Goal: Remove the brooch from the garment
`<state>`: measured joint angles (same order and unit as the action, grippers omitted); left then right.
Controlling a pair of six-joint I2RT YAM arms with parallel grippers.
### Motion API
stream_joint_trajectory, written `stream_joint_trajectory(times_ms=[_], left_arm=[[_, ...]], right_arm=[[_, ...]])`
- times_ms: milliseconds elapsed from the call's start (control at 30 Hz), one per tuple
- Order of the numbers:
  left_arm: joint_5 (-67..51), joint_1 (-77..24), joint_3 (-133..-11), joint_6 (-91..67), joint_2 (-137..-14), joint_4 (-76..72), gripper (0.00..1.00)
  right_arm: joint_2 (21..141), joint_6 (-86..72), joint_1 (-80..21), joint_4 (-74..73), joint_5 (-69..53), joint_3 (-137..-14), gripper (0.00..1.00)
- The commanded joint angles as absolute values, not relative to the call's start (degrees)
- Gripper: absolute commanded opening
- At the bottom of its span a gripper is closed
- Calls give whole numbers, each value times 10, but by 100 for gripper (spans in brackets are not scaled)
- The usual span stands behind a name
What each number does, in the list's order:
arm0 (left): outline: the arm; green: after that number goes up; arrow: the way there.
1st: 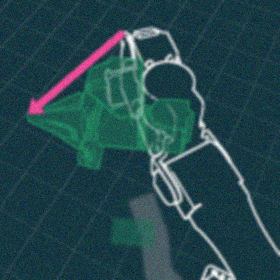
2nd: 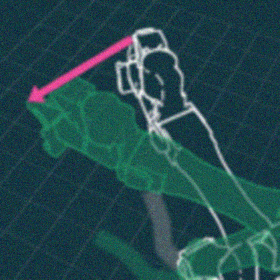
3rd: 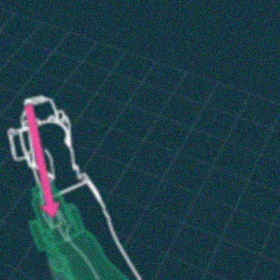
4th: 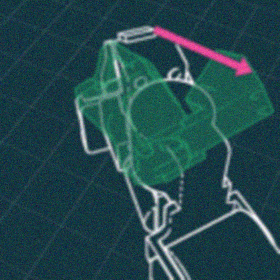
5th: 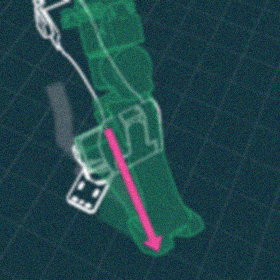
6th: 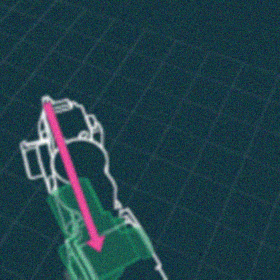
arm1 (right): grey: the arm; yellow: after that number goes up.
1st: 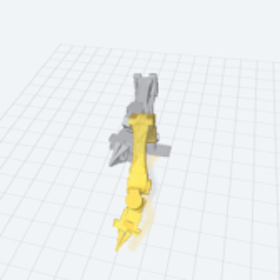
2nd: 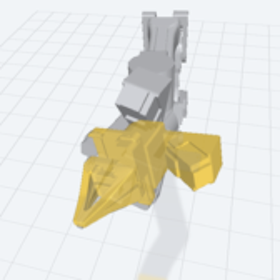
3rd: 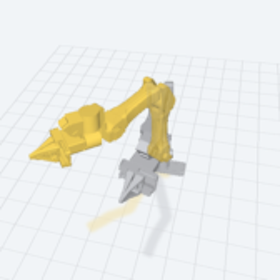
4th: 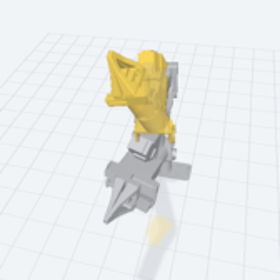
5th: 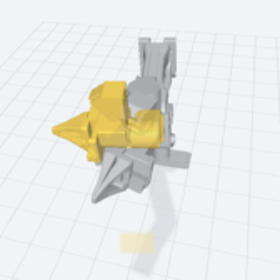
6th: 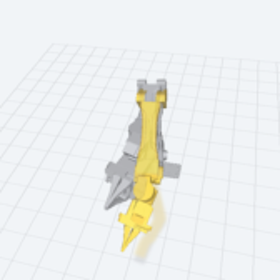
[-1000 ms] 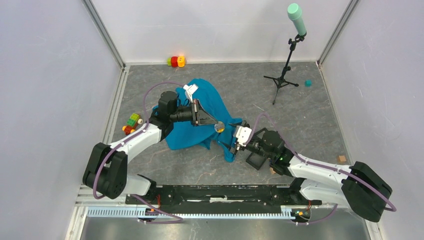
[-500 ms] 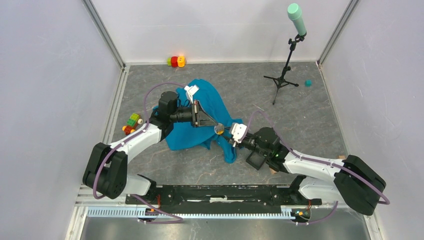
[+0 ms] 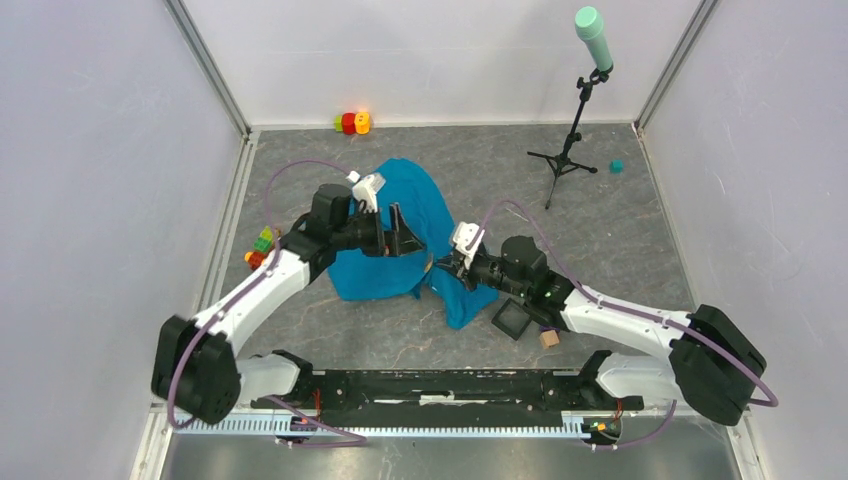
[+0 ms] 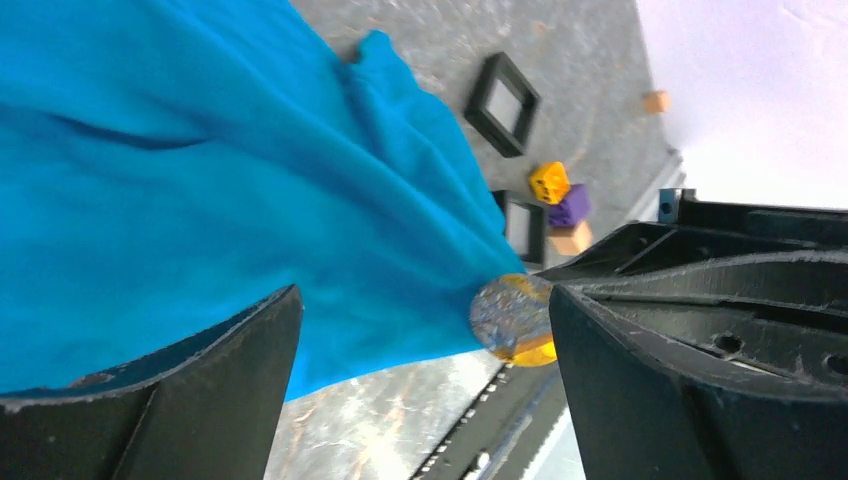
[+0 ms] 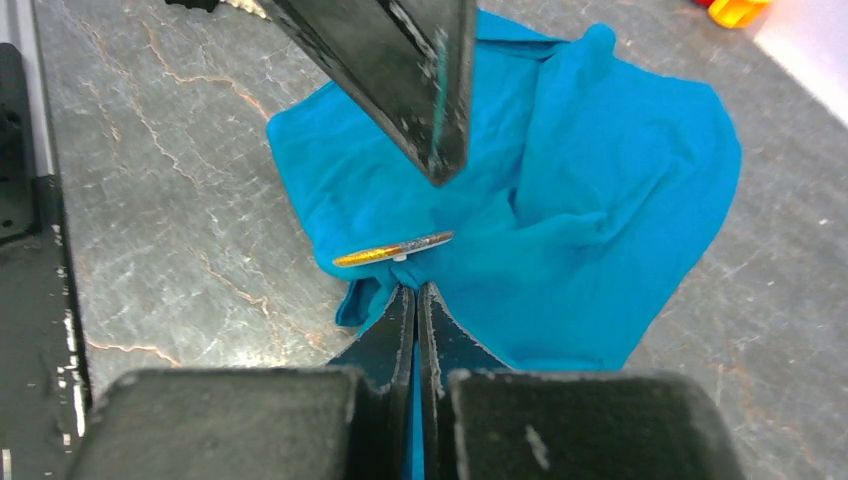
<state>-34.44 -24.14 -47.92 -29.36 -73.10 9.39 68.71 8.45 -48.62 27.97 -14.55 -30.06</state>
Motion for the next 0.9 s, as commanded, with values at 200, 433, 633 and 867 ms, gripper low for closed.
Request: stream_joint_trajectory(times_ms=[200,433,633,867], left_arm=[[-217,-295,-385,-213,-561,18,74],[-123,-390,-353,-156,-536,-14,67],[-118,-393,-358,-147,-548,-23,52],[-138,-394,-365,-145,-573,-18,55]], right_arm=[[727,-79,-468,104,-175,-421,0],[740,-171,-465,140,-186,-426,0],[758,-189,-465,146,-204,-438,0],[760,-189,-465,145,-200,-443,0]])
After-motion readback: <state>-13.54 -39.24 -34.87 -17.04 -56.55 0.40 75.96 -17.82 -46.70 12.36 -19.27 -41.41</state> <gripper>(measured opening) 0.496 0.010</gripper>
